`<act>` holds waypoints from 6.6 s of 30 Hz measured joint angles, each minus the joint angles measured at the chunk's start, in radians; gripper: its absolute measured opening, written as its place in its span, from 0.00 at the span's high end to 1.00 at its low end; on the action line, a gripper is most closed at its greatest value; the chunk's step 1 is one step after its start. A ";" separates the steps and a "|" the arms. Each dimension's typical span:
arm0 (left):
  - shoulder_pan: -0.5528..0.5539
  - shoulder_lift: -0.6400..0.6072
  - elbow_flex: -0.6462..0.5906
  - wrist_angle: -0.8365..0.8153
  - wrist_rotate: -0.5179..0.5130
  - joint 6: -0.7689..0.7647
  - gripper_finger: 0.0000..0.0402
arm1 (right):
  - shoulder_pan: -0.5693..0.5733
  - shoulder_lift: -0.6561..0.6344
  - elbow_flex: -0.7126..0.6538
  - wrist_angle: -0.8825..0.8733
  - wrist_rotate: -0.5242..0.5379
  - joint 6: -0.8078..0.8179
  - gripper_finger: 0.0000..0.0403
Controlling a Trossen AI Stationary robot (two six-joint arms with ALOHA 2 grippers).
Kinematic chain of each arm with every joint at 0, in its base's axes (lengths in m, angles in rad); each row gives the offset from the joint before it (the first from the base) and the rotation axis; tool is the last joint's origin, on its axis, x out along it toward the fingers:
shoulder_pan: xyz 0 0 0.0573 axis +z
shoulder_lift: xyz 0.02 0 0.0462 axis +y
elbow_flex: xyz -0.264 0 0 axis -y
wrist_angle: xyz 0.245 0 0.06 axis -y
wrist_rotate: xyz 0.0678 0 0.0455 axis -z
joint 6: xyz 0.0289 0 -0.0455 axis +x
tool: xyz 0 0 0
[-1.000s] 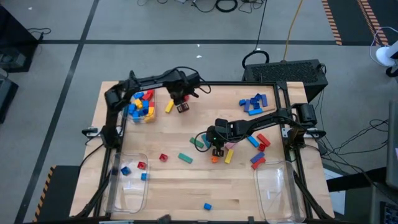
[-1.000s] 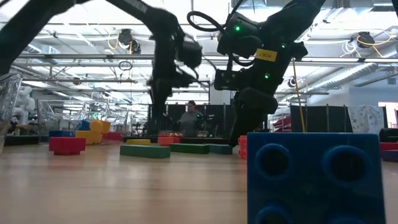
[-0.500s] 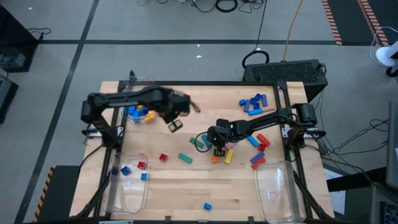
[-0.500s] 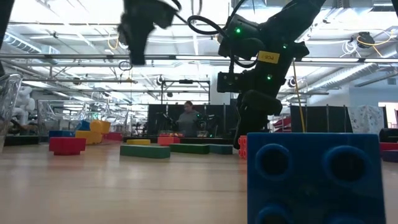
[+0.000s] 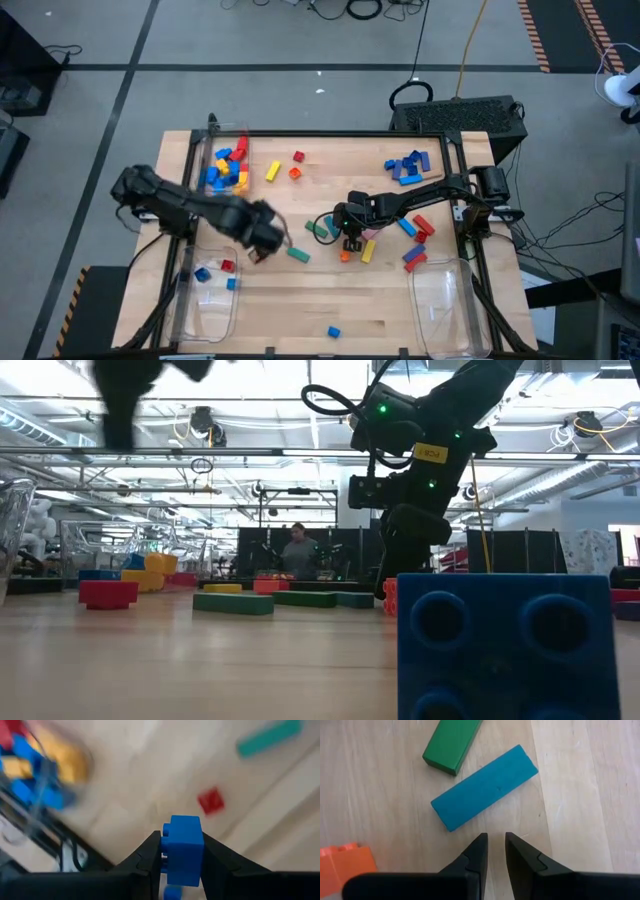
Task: Sort blocks by size
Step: Put the blue four stud game piece into the bottom left transparent bin, then put the red four stud game piece into the bottom left transparent bin
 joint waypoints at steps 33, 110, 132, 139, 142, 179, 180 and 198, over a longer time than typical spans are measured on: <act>-0.361 -0.027 -0.412 0.242 0.202 -0.317 0.68 | 0.000 0.000 0.000 0.007 0.000 0.052 0.87; 0.697 0.141 -0.119 1.008 -0.273 0.606 0.43 | 0.032 0.002 0.000 0.002 0.005 0.011 0.87; 0.928 0.369 -0.120 1.088 -0.052 0.633 0.43 | 0.031 0.001 0.000 0.007 0.005 0.032 0.87; 0.924 0.378 -0.120 1.116 0.000 0.656 0.42 | 0.030 0.000 0.000 0.009 0.005 0.026 0.87; 0.924 0.381 -0.120 1.110 0.001 0.653 0.40 | 0.030 0.000 0.000 0.010 0.005 0.026 0.87; 0.907 0.411 -0.121 1.090 -0.002 0.720 0.64 | 0.042 -0.047 0.000 0.147 0.111 -0.059 0.87; 0.904 0.394 -0.121 1.088 -0.004 0.733 0.64 | 0.048 -0.060 0.000 0.155 0.110 -0.070 0.87; 0.581 0.017 -0.120 0.683 -0.042 0.781 0.64 | 0.117 -0.107 0.000 -0.011 -0.193 -0.184 0.66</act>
